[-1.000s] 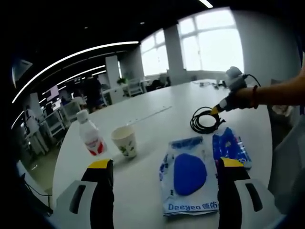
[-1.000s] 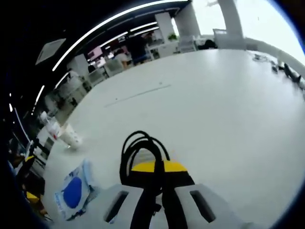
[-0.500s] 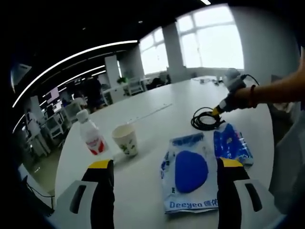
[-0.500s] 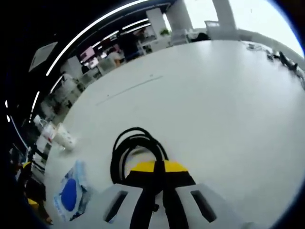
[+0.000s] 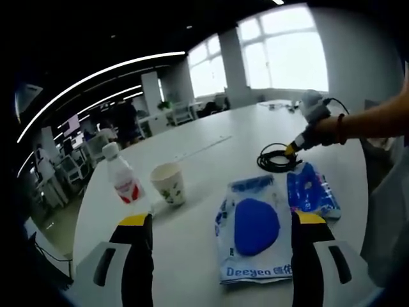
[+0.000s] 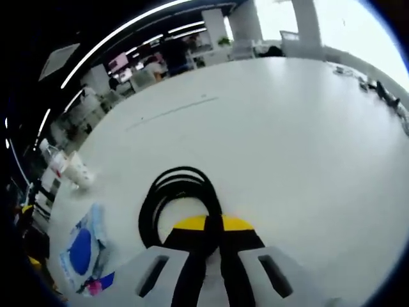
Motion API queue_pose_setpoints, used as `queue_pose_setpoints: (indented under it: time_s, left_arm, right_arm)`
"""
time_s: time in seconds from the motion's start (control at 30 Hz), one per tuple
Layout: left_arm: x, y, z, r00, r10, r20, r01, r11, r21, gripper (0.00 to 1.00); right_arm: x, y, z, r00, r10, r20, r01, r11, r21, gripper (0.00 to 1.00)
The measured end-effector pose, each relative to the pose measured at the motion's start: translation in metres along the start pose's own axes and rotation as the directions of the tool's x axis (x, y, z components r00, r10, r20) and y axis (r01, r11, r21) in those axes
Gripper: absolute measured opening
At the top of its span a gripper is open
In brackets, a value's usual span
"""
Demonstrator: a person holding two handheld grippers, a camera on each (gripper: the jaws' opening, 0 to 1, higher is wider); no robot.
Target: Arrange the tabletop items into an orderly group along one side of the table until the central work area is clear of visible clutter.
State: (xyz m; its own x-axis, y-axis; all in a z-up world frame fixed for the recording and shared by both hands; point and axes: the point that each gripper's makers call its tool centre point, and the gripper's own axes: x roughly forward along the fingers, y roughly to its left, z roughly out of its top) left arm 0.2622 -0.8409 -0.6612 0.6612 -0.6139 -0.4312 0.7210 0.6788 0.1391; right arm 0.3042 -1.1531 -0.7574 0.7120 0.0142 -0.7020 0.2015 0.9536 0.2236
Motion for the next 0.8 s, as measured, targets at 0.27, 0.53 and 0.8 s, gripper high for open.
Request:
queue_pose_setpoints:
  time_s: [0.27,0.53,0.8]
  left_arm:
    - [-0.001,0.0,-0.001,1.0,0.005,-0.002,-0.005,1.0,-0.002,0.88]
    - [-0.002,0.0,0.002,1.0,0.009,0.011,-0.009,1.0,0.006,0.88]
    - [-0.003,0.001,0.002,1.0,0.021,0.011,-0.021,1.0,-0.009,0.92]
  right_arm:
    - [-0.006,0.004,-0.004,1.0,-0.018,-0.006,0.017,0.999,-0.034,0.03]
    - [-0.015,0.005,0.004,0.999,-0.035,0.033,0.038,0.996,-0.084,0.11]
    - [-0.025,0.017,0.027,0.996,0.008,0.093,0.004,0.992,-0.124,0.41]
